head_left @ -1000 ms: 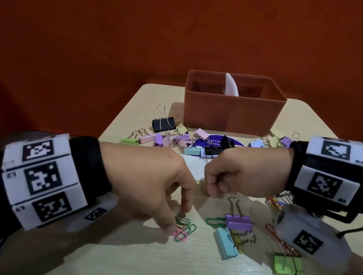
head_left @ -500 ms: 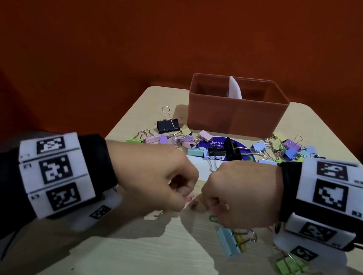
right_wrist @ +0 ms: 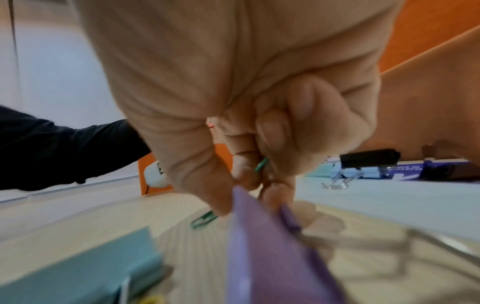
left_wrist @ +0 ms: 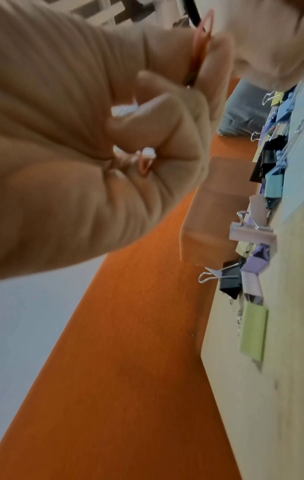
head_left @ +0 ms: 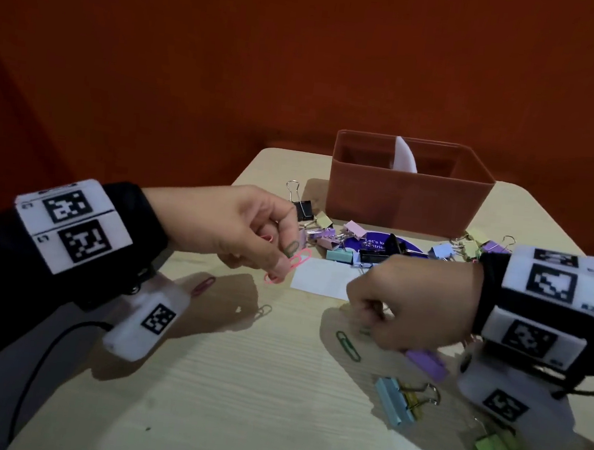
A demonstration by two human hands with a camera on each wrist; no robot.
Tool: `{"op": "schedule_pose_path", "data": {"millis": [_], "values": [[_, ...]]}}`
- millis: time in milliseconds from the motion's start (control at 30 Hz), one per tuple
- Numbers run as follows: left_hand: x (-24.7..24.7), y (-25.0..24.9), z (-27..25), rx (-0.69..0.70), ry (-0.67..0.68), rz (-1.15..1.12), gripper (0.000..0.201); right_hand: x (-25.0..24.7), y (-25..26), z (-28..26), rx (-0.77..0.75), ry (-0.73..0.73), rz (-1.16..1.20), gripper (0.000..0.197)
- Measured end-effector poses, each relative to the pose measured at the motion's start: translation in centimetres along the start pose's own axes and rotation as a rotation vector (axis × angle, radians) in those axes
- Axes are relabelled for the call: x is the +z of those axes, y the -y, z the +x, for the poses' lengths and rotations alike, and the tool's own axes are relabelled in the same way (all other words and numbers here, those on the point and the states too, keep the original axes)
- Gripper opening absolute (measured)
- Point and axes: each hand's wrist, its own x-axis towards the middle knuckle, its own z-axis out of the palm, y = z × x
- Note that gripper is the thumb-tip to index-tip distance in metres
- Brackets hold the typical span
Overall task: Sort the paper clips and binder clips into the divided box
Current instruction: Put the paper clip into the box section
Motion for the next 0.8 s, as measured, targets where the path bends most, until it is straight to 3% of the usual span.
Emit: {"op": "schedule_pose_path", "data": {"millis": [133, 300, 467, 567, 600, 700, 800], "values": [[-0.7, 0.5, -0.1, -0.026, 0.036, -0.079, 0.041, -1.1, -1.1, 0.7, 0.029, -0.062, 0.028, 0.025], [-1.0, 0.7, 0.0, -0.099, 0.053, -0.242, 0.017, -1.6, -1.4, 1.3, 0.086, -0.017, 0.139, 0.031], [-1.1, 1.0, -0.5, -0.214, 0.046, -0.323, 0.011, -1.8, -0.8, 1.6, 0.098, 0.025, 0.23, 0.044], [-1.4, 0.7, -0.8, -0.264, 0.04, -0.378, 0.006, -1.7, -0.2, 1.9, 0.097, -0.017, 0.183, 0.037], [-1.4, 0.7, -0.8, -0.283, 0.019, -0.366, 0.015, -1.7, -0.1, 2.0, 0.105, -0.036, 0.172, 0.033], [-1.3, 0.8, -0.5, -0.333, -0.136, -0.071, 0.043, -1.5, 0.5, 2.1, 0.08, -0.062, 0.043, 0.021], [-1.5, 1.7, -0.4, -0.368, -0.221, 0.475, 0.044, -1.3, 0.9, 2.1, 0.087, -0.01, -0.097, 0.027]]}}
